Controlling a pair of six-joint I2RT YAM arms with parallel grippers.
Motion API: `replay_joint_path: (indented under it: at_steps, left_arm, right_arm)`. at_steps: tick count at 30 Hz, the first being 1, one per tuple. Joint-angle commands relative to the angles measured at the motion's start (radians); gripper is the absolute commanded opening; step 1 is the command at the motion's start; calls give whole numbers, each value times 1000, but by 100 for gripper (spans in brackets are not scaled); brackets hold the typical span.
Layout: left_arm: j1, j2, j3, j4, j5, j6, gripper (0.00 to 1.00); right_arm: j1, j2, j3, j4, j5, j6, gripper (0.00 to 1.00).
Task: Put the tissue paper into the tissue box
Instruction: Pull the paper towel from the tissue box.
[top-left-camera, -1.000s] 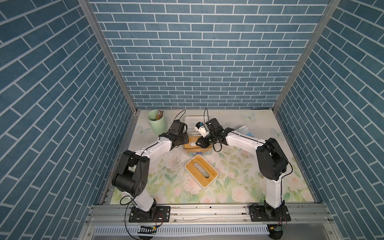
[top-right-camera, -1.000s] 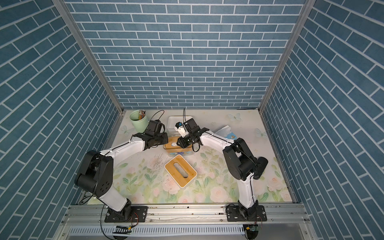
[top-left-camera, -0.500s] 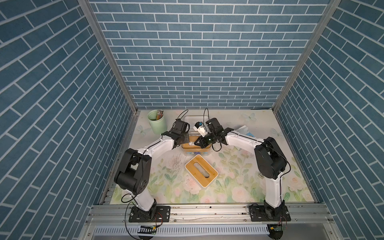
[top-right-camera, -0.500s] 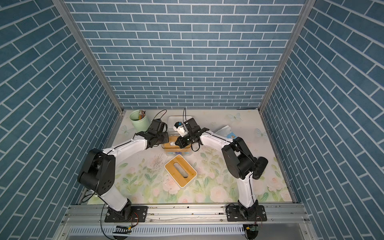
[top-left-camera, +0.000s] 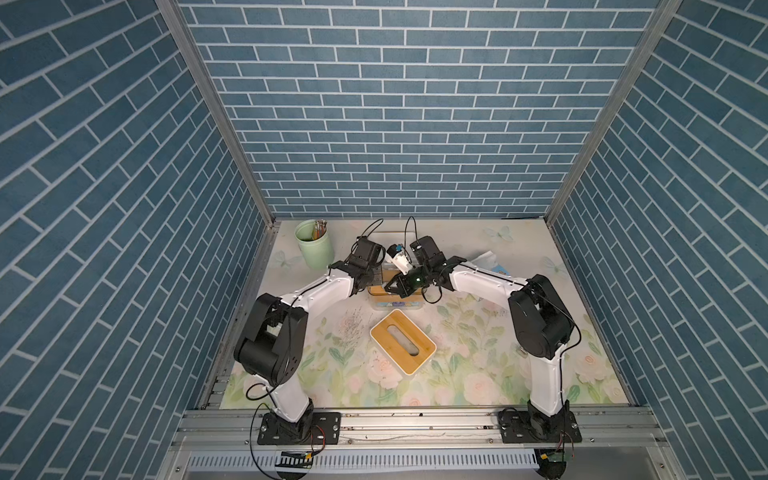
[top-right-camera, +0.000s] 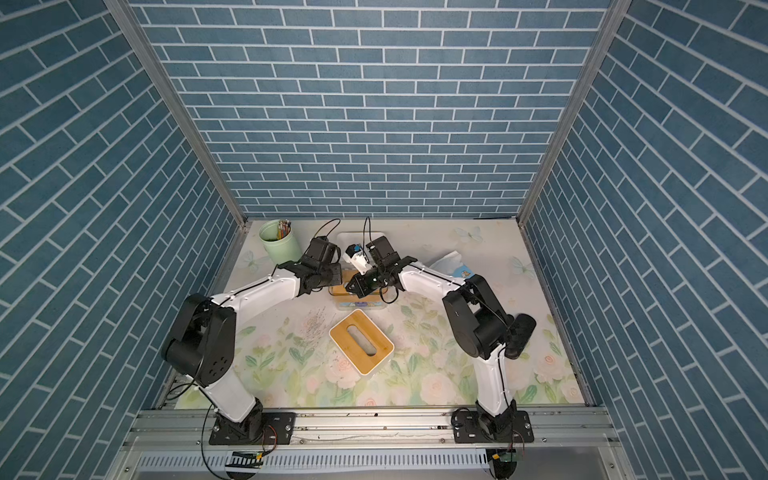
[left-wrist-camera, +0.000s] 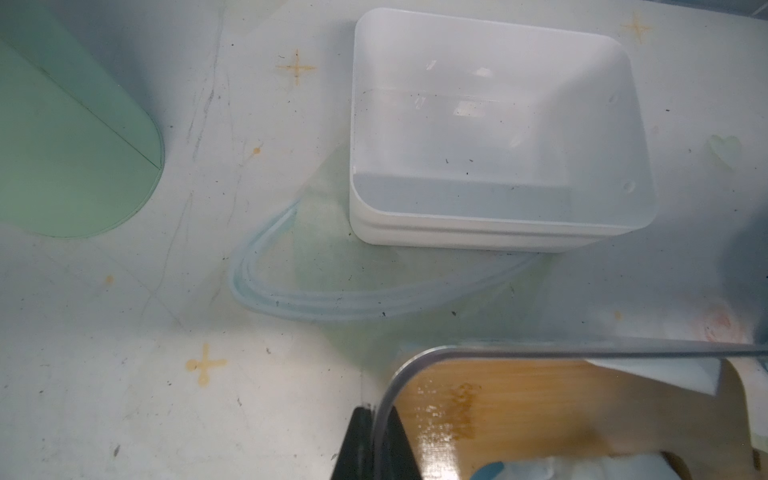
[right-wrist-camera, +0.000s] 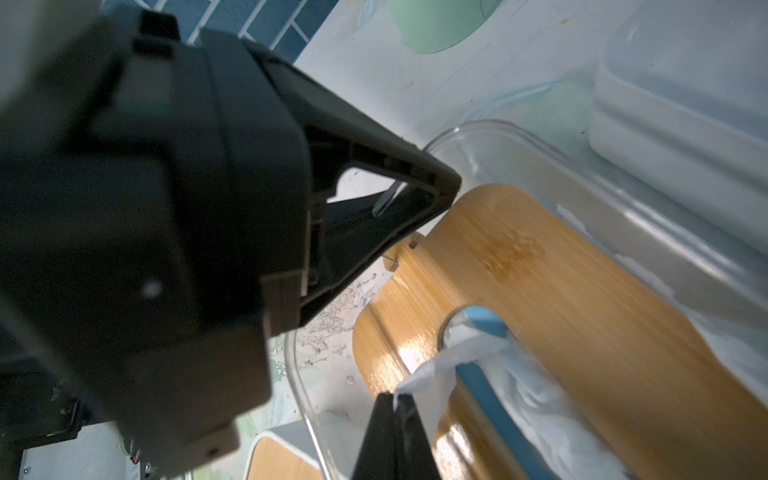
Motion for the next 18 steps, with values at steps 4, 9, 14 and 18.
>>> replay_joint_path:
  at_steps: [4,9,14,18]
  left_arm:
    - [-5,-8,29,30,-7,-7,0]
    - [-4,-12,31,29,0,-7,0]
    - [-4,-14,34,31,8,-4,0]
    - [-4,-11,40,25,9,1,0]
  right_arm:
    - [-23,-27,13,-22,53,37,35]
    - [-29,-65,16,-72,214,-2,38]
    - [-25,-83,15,-127,324,-63,39]
    - [-17,-85,18,-144,341,-136,39]
